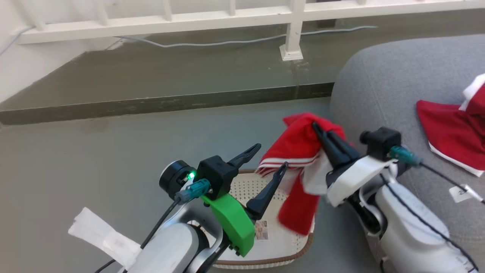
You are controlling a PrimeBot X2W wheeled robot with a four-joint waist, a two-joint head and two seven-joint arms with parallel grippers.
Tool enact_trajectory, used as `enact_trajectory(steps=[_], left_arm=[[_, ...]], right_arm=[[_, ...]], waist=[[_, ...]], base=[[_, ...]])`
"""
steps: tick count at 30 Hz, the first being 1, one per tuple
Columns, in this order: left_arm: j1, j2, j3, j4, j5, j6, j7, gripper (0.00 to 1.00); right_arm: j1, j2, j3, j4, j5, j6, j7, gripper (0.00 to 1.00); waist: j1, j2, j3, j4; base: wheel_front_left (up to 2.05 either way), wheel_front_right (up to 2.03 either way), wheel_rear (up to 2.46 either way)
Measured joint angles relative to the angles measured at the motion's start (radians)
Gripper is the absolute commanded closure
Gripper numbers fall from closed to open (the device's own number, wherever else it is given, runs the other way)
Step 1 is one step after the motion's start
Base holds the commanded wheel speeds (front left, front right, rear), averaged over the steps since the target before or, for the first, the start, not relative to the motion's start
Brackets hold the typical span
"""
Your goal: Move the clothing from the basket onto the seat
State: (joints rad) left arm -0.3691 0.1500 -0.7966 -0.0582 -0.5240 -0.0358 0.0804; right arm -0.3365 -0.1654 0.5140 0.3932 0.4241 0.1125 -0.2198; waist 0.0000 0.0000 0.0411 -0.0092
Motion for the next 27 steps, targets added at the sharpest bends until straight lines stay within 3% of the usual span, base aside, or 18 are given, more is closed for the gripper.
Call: enact_trajectory(steps=[10,27], left_arm=[[0.035,0.042,-0.031,-0.047,0.008,0.0,0.029,0.0],[0.046,0.091,-0.05,-0.113,0.053,0.0,0.079,0.0]], right_arm=[[-0.07,-0.049,-0.089,0.007,0.009,-0.019,-0.017,1.0],[-0.1,-0.029,-0.182,0.0,0.042,-0.045,-0.027,1.0]], waist=[[0.0001,0.0,0.039,-0.08],[0.0,0.0,0.1,-0.268]], base=[[0.0,0.0,0.0],[0.0,0.0,0.0]])
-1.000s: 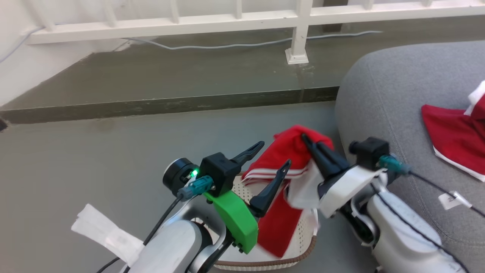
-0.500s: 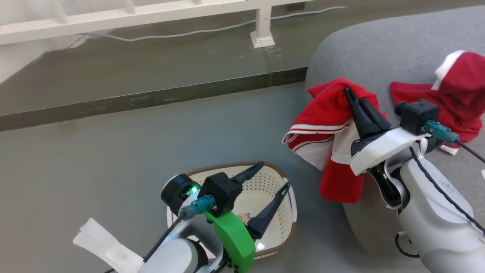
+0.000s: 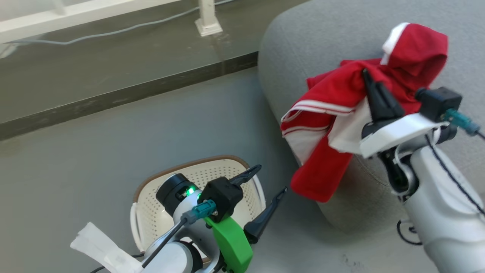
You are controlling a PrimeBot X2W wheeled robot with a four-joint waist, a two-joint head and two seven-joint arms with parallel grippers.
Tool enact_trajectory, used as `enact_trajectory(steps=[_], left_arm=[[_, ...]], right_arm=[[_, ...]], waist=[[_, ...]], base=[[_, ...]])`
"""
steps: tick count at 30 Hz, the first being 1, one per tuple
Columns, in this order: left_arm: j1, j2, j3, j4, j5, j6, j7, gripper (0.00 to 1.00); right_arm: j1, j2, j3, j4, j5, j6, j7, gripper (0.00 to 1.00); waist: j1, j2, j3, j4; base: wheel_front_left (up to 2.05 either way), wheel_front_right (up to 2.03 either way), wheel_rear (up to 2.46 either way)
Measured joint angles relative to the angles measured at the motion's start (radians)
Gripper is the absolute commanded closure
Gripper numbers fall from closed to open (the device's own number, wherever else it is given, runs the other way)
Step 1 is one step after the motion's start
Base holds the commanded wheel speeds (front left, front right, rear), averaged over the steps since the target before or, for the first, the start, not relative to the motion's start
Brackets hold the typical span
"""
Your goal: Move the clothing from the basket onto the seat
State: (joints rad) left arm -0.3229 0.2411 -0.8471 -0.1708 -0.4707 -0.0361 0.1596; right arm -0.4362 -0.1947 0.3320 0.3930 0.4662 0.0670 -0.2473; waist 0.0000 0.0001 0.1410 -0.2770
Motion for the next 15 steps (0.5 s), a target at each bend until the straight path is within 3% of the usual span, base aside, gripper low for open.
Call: enact_trajectory(steps=[8,15], left_arm=[[-0.003,0.002,-0.009,-0.018,0.008,0.0,0.035,0.0],[-0.019,0.002,-0.028,-0.024,0.009,-0.007,0.052,0.0]], right_arm=[[-0.131,-0.064,-0.107,-0.018,0.011,-0.007,-0.002,1.0],[-0.249,-0.13,-0.177,-0.019,0.011,-0.016,-0.003,1.0]], waist=[[0.0,0.0,0.041,-0.085],[0.0,0.0,0.086,-0.112]], base=[[0.0,0.0,0.0],[0.0,0.0,0.0]])
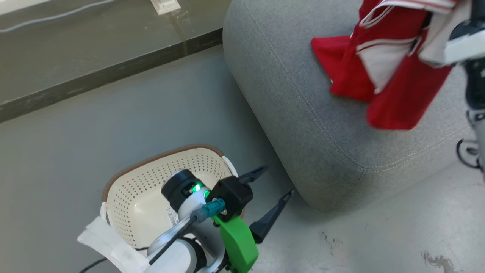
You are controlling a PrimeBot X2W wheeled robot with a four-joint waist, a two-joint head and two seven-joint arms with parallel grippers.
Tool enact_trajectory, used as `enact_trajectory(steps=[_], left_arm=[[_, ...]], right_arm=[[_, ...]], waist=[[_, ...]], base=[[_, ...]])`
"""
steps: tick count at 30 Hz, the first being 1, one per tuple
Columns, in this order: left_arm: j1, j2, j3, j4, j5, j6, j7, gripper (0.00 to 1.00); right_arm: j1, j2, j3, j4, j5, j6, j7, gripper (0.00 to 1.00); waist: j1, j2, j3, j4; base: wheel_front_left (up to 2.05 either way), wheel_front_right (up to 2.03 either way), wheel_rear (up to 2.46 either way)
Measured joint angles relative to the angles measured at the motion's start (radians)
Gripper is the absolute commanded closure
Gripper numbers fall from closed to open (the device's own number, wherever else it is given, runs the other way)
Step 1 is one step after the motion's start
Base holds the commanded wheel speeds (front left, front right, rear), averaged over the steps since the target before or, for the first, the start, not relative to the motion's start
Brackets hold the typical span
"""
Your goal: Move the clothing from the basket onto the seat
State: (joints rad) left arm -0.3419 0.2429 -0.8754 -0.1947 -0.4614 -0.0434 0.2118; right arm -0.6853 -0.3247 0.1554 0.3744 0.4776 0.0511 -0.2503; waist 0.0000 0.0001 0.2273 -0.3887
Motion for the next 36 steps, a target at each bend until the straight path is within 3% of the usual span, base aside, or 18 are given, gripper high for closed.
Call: enact_trajectory(steps=[14,18,28,36], left_arm=[[-0.06,-0.012,-0.016,-0.028,0.008,-0.009,0.039,0.0],[-0.07,-0.014,-0.022,-0.041,0.014,-0.009,0.052,0.0],[-0.116,-0.014,-0.023,-0.062,0.052,-0.009,0.082,0.0],[-0.131,-0.003,-0.006,-0.056,0.054,-0.011,0.083,0.0]], right_arm=[[-0.294,-0.174,-0.106,0.072,-0.003,0.0,-0.001,1.0],[-0.327,-0.195,-0.148,0.118,0.024,-0.001,0.002,1.0],[-0.33,-0.187,-0.167,0.248,0.071,0.004,0.006,1.0],[-0.288,-0.122,-0.152,0.376,0.089,0.012,0.014,1.0]], waist=[[0.0,0.0,0.082,0.051],[0.0,0.0,0.114,0.073],[0.0001,0.0,0.209,0.127],[0.0002,0.0,0.276,0.152]], base=[[0.0,0.0,0.0],[0.0,0.0,0.0],[0.0,0.0,0.0],[0.0,0.0,0.0]])
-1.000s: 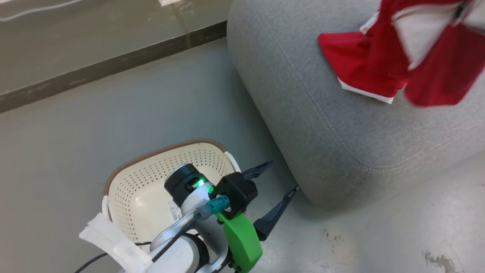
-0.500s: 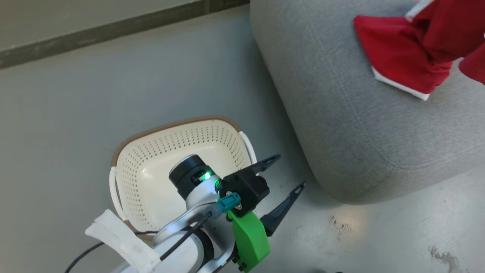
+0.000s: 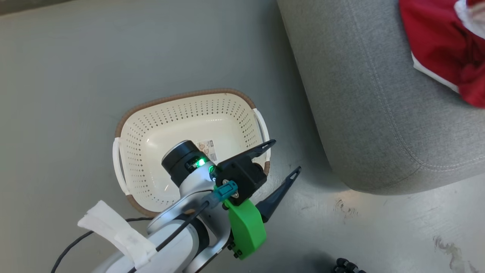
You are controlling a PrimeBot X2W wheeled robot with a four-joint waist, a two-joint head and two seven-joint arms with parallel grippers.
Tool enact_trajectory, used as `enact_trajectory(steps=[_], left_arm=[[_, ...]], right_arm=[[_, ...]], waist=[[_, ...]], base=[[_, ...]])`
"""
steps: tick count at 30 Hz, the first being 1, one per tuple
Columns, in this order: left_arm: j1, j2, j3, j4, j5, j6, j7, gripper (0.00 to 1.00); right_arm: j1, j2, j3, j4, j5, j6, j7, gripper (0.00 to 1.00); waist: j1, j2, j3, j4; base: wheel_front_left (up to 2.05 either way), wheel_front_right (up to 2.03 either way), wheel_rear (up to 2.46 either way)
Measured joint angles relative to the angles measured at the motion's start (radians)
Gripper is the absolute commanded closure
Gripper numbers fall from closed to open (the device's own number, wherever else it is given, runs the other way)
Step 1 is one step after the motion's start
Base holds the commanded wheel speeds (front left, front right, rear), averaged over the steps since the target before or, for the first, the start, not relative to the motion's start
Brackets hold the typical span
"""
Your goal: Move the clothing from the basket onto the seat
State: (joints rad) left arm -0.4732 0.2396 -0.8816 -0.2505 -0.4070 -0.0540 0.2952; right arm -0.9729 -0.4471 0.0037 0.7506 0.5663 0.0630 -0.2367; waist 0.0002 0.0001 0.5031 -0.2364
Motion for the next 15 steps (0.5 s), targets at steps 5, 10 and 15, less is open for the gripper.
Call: enact_trajectory(steps=[5,10,15], left_arm=[[-0.002,0.001,0.001,0.007,0.0,-0.005,0.0,0.0],[-0.007,0.003,0.001,0.012,0.0,-0.007,0.0,0.0],[-0.013,0.004,0.003,0.021,-0.001,-0.009,-0.003,0.0]], right_arm=[[0.04,0.018,-0.003,0.081,0.027,0.002,0.019,1.0],[0.042,0.041,-0.005,0.142,0.048,0.007,0.046,1.0],[0.041,0.042,0.0,0.177,0.049,0.015,0.053,1.0]], waist=[[0.0,0.0,0.015,0.003],[-0.0001,0.0,0.018,-0.001],[-0.0001,0.0,0.01,-0.004]], base=[[0.0,0.0,0.0],[0.0,0.0,0.0],[0.0,0.0,0.0]])
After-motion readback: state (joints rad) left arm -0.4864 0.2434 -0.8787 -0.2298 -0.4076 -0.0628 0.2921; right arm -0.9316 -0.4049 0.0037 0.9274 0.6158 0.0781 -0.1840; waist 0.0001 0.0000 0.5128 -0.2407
